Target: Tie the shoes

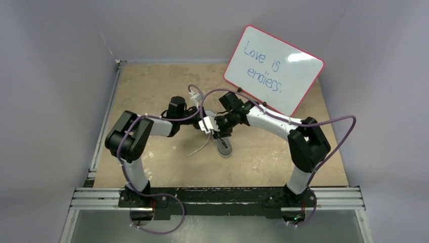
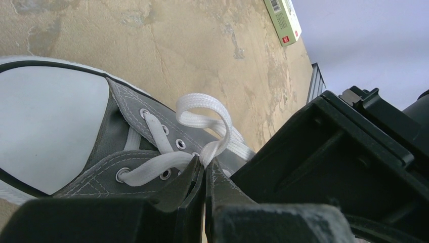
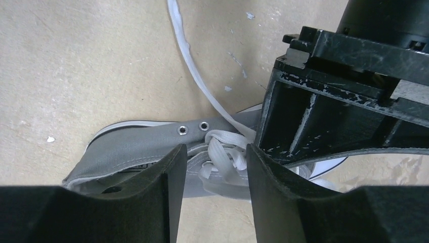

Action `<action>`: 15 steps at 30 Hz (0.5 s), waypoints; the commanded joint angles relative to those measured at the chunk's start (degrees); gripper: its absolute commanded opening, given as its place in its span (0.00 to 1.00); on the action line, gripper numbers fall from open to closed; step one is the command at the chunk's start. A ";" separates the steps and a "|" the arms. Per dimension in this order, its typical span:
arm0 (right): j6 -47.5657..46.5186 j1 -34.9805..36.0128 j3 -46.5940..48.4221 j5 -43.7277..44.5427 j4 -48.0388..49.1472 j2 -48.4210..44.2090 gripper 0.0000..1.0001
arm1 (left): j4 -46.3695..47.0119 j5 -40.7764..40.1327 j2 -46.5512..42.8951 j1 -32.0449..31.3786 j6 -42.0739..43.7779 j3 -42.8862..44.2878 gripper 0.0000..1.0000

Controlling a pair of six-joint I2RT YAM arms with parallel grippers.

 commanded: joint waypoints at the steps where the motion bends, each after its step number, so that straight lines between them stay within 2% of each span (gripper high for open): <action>1: -0.64 0.46 -0.14 3.15 2.02 -0.77 0.46 | 1.63 0.53 -1.65 0.28 1.73 0.49 0.00; 7: -0.45 0.89 0.57 3.96 2.06 -0.20 0.25 | 1.58 0.53 -1.79 0.28 1.88 0.44 0.00; 11: 0.43 1.11 -0.22 3.50 2.61 -1.00 0.03 | 1.54 0.61 -1.82 0.35 2.05 0.52 0.00; 12: 0.67 1.11 -0.37 3.10 2.49 -1.11 0.00 | 1.56 0.61 -1.79 0.37 2.05 0.61 0.00; 15: 5.04 1.06 0.07 -2.98 -0.55 -2.98 0.00 | 1.01 0.60 -1.86 0.62 2.22 0.81 0.00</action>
